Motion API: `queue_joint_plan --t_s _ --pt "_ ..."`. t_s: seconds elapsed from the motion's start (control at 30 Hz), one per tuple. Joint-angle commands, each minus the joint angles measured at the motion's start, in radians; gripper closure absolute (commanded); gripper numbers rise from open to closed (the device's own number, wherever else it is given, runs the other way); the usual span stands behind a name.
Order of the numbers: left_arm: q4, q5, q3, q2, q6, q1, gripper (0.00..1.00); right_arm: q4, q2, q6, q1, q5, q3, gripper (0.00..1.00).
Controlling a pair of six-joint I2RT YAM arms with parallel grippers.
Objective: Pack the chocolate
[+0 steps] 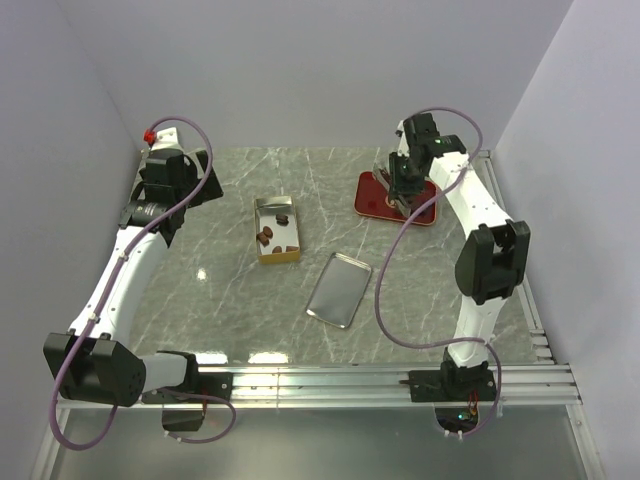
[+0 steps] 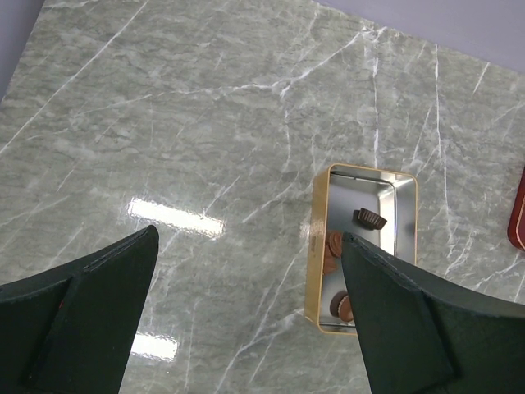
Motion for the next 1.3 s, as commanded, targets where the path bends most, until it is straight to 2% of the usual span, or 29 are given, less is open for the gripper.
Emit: queue_joint_plan --t_s 0.0,0.17,0.43,0.67,0.77,1.1,1.27 --pt "0.037 0.023 0.001 -0.011 -0.008 0.005 0.0 -0.036 -0.08 -0.015 0.03 -0.031 0.024 0.71" --pt "0.042 0.038 -0.011 -0.02 -0.014 0.005 0.01 -0.071 -0.097 -0.009 0.106 -0.106 0.074 0.71" --pt "0.042 0.046 -0.023 -0.035 -0.017 0.005 0.01 -0.128 -0.042 -0.014 0.328 -0.209 0.195 0.71" --pt "0.043 0.049 -0.055 -0.071 -0.024 0.003 0.01 -0.146 0.002 -0.02 0.43 -0.26 0.222 0.7" --pt "0.04 0.045 -0.063 -0.083 -0.025 0.003 0.0 -0.159 0.018 -0.021 0.453 -0.251 0.232 0.7" --pt "0.034 0.043 -0.069 -0.1 -0.019 0.003 0.0 -0.16 0.027 -0.02 0.464 -0.245 0.245 0.56" --pt "0.039 0.048 -0.068 -0.1 -0.024 0.003 0.01 -0.154 0.024 -0.018 0.464 -0.24 0.238 0.56"
